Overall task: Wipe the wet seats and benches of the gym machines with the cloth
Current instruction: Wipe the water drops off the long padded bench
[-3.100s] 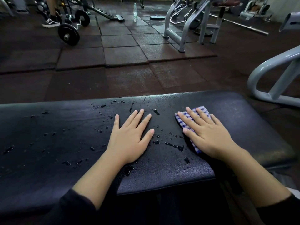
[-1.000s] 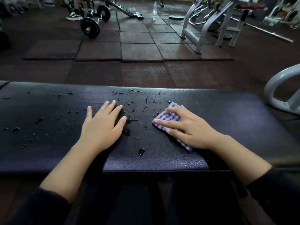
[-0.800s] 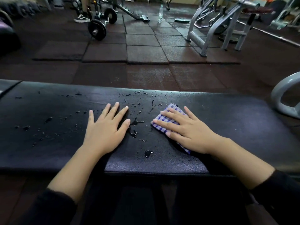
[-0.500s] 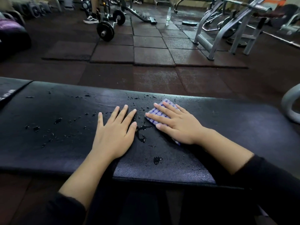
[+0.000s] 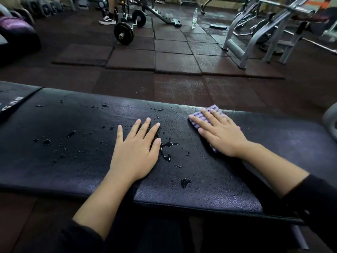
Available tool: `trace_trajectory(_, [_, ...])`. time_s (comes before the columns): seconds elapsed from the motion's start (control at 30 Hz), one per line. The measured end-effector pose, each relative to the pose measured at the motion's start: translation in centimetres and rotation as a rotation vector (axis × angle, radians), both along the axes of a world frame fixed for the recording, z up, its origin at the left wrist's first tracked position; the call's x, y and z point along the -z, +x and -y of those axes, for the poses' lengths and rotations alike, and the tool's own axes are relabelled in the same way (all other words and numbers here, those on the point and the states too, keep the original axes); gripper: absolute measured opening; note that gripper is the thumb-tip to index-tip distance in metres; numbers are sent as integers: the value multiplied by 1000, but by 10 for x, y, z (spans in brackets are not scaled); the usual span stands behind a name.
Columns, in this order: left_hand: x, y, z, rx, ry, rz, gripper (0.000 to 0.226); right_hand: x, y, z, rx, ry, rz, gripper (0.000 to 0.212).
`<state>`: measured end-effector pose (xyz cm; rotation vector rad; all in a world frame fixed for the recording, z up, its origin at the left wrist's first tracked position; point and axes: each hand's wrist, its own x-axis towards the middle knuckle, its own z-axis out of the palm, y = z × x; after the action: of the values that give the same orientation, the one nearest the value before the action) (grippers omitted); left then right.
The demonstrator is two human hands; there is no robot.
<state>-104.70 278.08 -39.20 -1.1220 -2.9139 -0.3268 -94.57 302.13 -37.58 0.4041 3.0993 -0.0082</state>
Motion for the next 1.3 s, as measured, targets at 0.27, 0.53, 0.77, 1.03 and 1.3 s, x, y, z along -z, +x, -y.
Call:
trace_trajectory(0.27, [2, 0, 0, -7, 28, -13, 70, -2, -90, 44, -96, -22, -28, 44])
trace_trajectory(0.53, [2, 2, 0, -1, 16, -4, 70, -3, -28, -9, 83, -1, 36, 47])
trace_trajectory(0.77, [1, 1, 0, -2, 21, -12, 70, -4, -54, 68, -81, -40, -11, 45])
trace_trajectory(1.03, [0, 1, 2, 3, 27, 7, 57, -2, -93, -2, 8, 62, 25, 51])
trace_trajectory(1.3, [-2, -1, 1, 3, 52, 37, 55, -5, 6, 71, 51, -53, 12, 75])
